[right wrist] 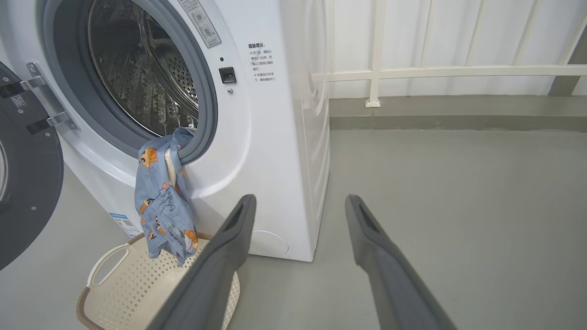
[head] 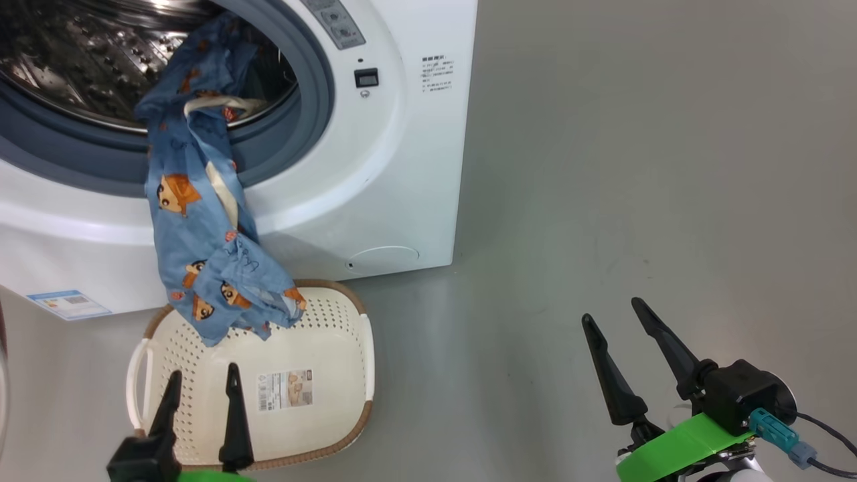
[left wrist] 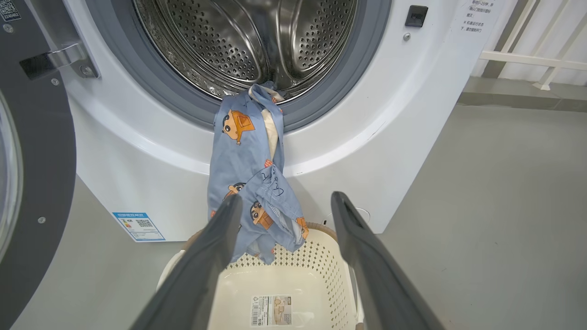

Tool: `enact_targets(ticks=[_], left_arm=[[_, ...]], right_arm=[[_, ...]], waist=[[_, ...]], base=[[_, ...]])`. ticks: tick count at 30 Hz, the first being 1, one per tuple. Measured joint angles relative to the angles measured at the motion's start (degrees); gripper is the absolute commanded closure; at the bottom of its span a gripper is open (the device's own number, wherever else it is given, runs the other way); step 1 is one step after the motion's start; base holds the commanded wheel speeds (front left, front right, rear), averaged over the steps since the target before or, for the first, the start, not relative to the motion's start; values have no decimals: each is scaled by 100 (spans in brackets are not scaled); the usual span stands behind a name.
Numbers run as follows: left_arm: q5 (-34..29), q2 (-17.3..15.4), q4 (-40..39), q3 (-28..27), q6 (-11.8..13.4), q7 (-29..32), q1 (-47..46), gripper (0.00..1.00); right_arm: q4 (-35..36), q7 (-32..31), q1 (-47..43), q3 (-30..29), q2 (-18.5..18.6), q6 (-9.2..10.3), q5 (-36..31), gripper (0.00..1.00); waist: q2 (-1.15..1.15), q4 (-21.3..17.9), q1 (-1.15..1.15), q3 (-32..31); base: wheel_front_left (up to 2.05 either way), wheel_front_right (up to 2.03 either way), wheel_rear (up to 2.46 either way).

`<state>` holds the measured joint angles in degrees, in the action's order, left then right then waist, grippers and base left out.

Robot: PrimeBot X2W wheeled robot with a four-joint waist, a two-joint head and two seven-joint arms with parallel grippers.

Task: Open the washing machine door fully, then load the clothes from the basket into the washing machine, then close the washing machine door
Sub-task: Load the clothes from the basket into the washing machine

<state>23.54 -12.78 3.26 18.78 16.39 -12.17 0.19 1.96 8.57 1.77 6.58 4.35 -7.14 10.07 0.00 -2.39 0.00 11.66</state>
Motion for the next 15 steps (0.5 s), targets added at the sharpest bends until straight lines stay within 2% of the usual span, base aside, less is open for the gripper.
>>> enact_targets(ticks=[9,15], left_arm=[[131,38,564,-35,-127,-9,-503,0],[392,110,1599,-137,-441,10,-1394,0]], right_arm=[[85,1,70,47,54,0,9,0],[131,44,374,223,107,0,29,0]], waist=[[0,-27,0,256],[0,-94,0,663]], base=[[0,0,0],[0,0,0]])
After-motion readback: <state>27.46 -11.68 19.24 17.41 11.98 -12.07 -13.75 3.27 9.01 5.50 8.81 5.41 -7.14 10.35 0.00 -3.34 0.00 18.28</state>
